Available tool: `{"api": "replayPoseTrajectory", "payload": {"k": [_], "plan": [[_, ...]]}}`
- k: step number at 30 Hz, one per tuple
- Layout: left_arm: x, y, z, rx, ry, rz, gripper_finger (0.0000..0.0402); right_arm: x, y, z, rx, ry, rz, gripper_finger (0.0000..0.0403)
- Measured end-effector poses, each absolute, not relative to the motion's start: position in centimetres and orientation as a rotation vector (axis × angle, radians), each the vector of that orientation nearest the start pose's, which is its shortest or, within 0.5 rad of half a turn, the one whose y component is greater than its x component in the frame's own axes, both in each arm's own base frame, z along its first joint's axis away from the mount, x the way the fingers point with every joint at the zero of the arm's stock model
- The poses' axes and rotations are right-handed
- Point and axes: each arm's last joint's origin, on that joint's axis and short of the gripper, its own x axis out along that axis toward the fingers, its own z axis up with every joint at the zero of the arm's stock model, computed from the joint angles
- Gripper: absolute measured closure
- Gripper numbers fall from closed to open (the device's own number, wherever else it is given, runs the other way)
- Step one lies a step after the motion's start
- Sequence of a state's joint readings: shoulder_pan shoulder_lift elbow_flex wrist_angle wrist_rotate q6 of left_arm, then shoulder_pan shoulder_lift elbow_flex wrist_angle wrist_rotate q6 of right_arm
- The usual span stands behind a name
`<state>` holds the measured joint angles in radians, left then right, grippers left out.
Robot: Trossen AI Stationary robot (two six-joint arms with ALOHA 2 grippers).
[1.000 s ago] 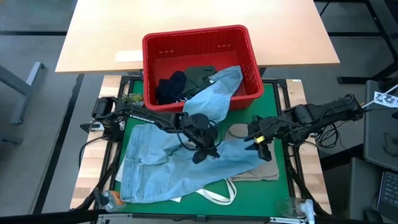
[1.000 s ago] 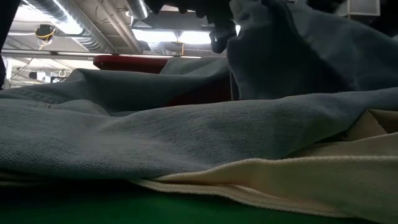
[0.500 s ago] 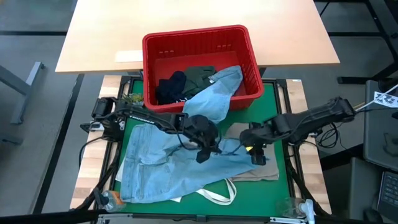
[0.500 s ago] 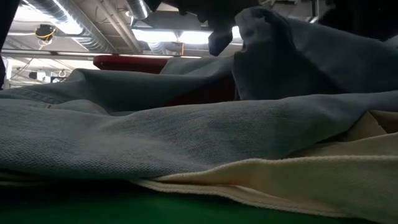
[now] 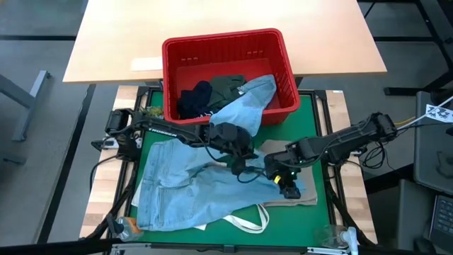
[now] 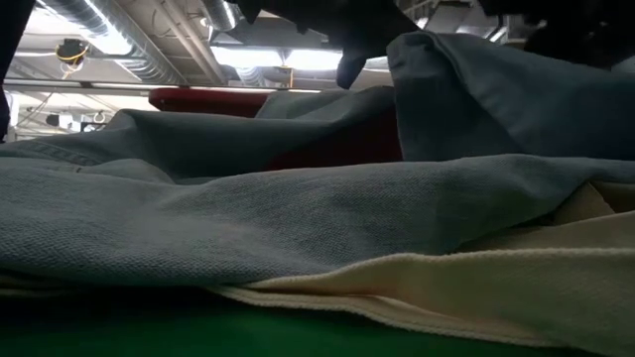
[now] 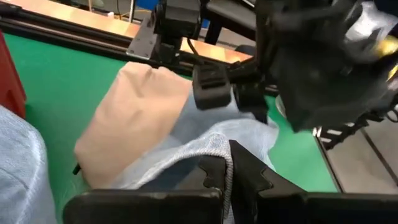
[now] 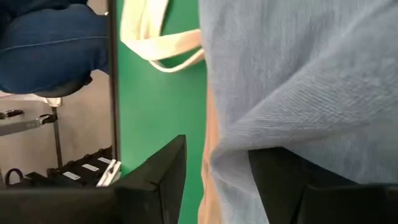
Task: Fold Laundry from Bin
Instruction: Fold the light blue pants
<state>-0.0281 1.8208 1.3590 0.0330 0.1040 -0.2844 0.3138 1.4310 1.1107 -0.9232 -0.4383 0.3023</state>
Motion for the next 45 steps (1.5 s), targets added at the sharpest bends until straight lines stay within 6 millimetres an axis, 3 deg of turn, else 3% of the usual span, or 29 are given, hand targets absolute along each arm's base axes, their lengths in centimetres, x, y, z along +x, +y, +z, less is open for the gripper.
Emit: {"api": "replayPoseTrajectory", "payload": {"k": [5,10,16,24,29,36,45], "plan": [[42.1,-2.4,25.6,-0.295,0.478,-0.102,0.0401,24.5,9.2,28.8,0.304,1.312,0.483,0.0231],[41.9,-3.9,24.6,-0.287,0.553,-0.127,0.0401,24.3,8.8,32.1,0.146,1.201,0.439,0.0231],[41.4,-6.8,23.7,-0.291,0.628,-0.176,0.0400,25.2,8.0,33.1,-0.093,1.063,0.272,0.0231],[40.7,-10.8,21.9,-0.268,0.727,-0.237,0.0396,27.8,6.5,30.1,-0.094,1.131,0.252,0.0231],[40.7,-12.5,20.0,-0.241,0.781,-0.242,0.0395,29.9,6.4,27.1,-0.069,1.176,0.361,0.0231],[40.8,-13.6,18.0,-0.218,0.830,-0.242,0.0394,32.4,5.2,23.9,-0.007,1.237,0.387,0.0231],[40.7,-14.0,17.7,-0.199,0.833,-0.220,0.0393,33.8,2.2,21.1,0.158,1.333,0.307,0.0231]]}}
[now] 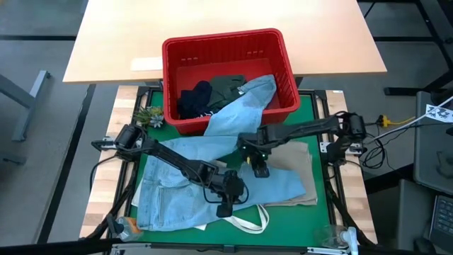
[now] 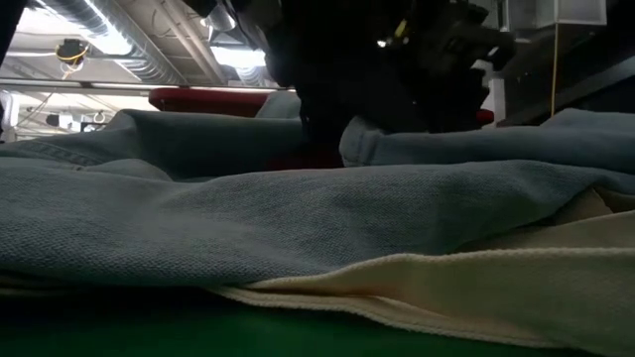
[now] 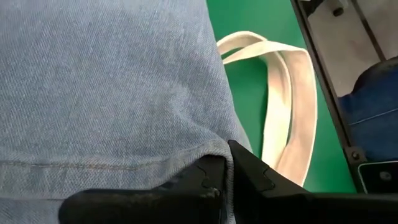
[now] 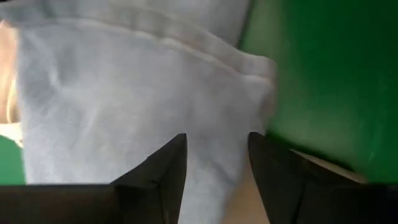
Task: Fold Laundry from Bin
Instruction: Fold the light blue pants
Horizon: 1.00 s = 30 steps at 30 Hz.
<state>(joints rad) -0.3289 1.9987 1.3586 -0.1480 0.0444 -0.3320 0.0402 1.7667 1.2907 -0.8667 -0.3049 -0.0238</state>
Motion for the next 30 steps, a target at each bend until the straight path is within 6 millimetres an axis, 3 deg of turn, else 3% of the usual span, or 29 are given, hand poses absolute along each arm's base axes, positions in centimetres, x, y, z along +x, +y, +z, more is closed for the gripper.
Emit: {"api": "replayPoseTrajectory", "payload": {"k": [8,21,25,30], "plan": [[40.6,-14.1,17.7,-0.197,0.833,-0.220,0.0393,33.2,0.3,20.9,0.266,1.406,0.206,0.0231],[40.6,-14.0,17.7,-0.194,0.830,-0.211,0.0393,31.9,0.9,19.9,0.414,1.474,0.336,0.0238],[40.7,-14.0,17.7,-0.191,0.828,-0.200,0.0393,32.0,0.9,20.8,0.406,1.440,0.342,0.0275],[40.7,-13.8,17.7,-0.180,0.816,-0.166,0.0393,32.1,1.0,21.7,0.423,1.409,0.374,0.0356]]}}
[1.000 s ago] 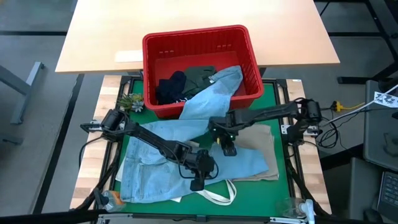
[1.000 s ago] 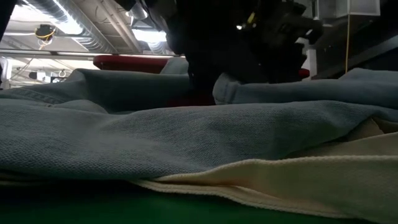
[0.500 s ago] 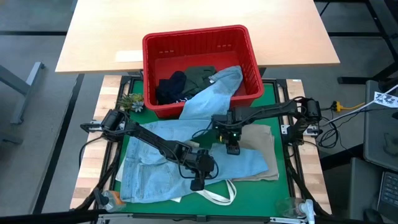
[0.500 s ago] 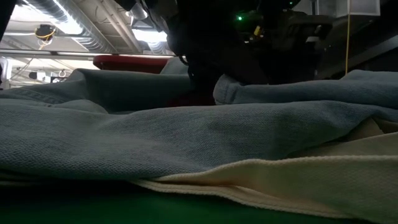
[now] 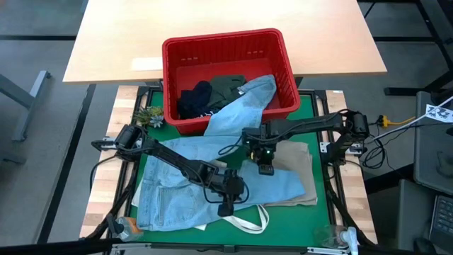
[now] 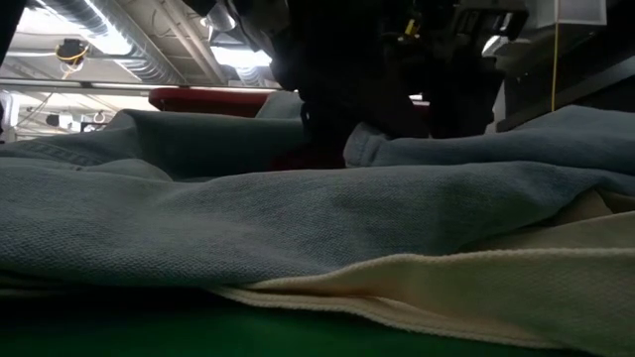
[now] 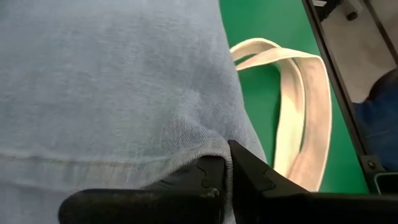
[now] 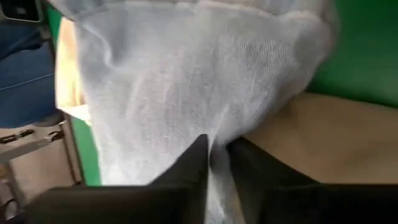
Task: Fold Laundry from Bin
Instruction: Fold the light blue pants
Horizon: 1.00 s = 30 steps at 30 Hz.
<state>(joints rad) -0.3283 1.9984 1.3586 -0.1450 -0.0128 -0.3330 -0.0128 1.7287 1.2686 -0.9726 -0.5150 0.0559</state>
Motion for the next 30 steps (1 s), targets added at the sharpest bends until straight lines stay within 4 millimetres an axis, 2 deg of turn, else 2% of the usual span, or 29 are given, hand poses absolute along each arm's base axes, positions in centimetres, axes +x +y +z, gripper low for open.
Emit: {"api": "replayPoseTrajectory", "payload": {"k": [3,7,13,17,22,25,30], "plan": [[40.8,-13.7,17.7,-0.185,0.812,-0.151,0.0393,31.9,1.1,21.7,0.446,1.424,0.393,0.0393],[40.9,-13.5,17.9,-0.212,0.795,-0.093,0.0396,31.5,1.5,21.9,0.467,1.470,0.332,0.0381],[41.1,-11.9,20.0,-0.219,0.704,-0.013,0.0399,29.0,2.8,25.5,0.379,1.434,0.211,0.0397],[41.8,-9.1,22.7,-0.213,0.553,0.018,0.0399,26.3,3.5,29.1,0.405,1.316,0.037,0.0392],[43.2,-4.9,26.3,-0.148,0.255,0.025,0.0400,21.7,4.1,33.8,0.523,1.070,-0.179,0.0398],[43.6,-2.4,28.0,-0.120,0.113,0.027,0.0400,18.9,4.1,36.0,0.621,0.892,-0.303,0.0396],[44.2,1.1,31.2,-0.058,0.019,0.051,0.0401,15.3,3.7,38.8,0.758,0.592,-0.405,0.0400]]}}
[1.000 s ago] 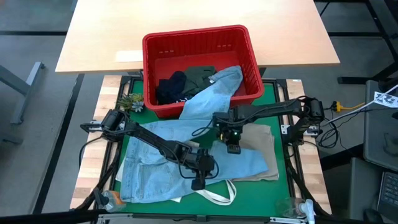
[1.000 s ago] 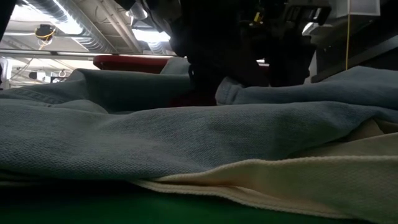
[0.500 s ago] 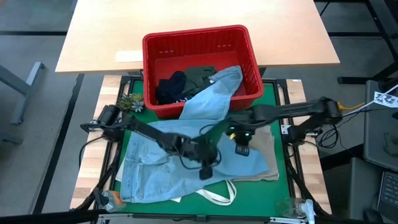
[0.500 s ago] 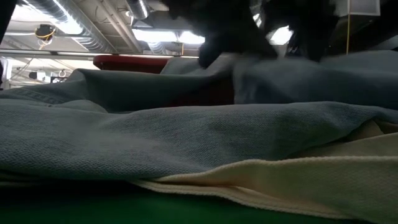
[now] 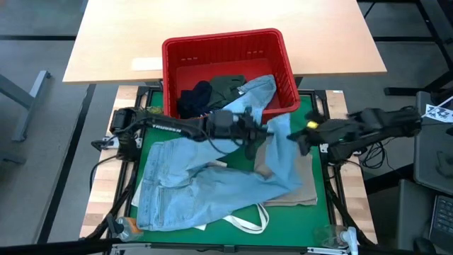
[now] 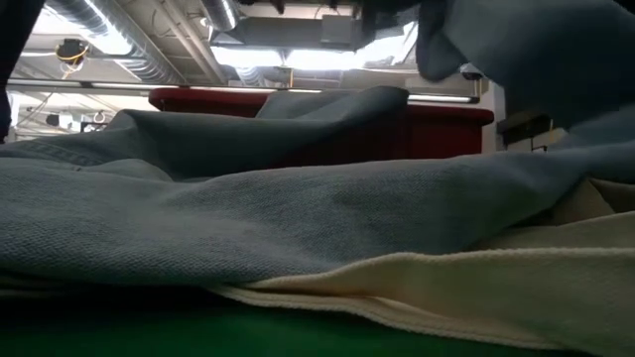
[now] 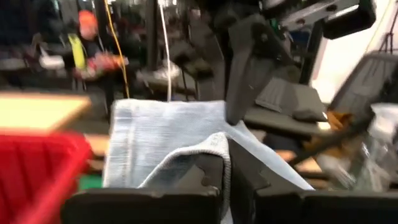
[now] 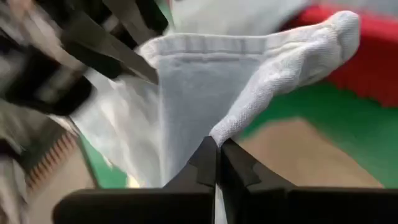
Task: Fold Laundry from Bin
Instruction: Fold the light blue pants
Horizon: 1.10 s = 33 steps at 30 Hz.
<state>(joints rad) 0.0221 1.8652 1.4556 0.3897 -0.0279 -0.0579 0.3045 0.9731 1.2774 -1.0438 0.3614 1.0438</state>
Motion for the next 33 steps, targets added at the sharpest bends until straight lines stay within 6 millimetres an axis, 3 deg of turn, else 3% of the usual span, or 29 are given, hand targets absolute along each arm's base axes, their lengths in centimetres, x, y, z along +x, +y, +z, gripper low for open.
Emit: {"api": "replayPoseTrajectory", "payload": {"k": [7,13,22,28,33], "plan": [[44.3,4.2,36.1,0.095,-0.105,0.079,0.0401,14.2,4.0,41.0,0.902,0.385,-0.313,0.0398],[43.9,6.7,38.6,0.128,-0.170,0.078,0.0401,13.0,3.9,41.5,0.850,0.367,-0.258,0.0398],[43.9,7.3,36.8,-0.004,0.043,0.020,0.0401,10.9,3.0,40.5,0.645,0.480,-0.296,0.0398],[44.0,6.4,36.4,-0.172,0.086,-0.047,0.0401,9.4,2.3,40.0,0.565,0.514,-0.365,0.0398],[44.1,4.8,36.4,-0.385,0.118,-0.172,0.0401,7.7,1.6,40.2,0.533,0.504,-0.327,0.0398]]}}
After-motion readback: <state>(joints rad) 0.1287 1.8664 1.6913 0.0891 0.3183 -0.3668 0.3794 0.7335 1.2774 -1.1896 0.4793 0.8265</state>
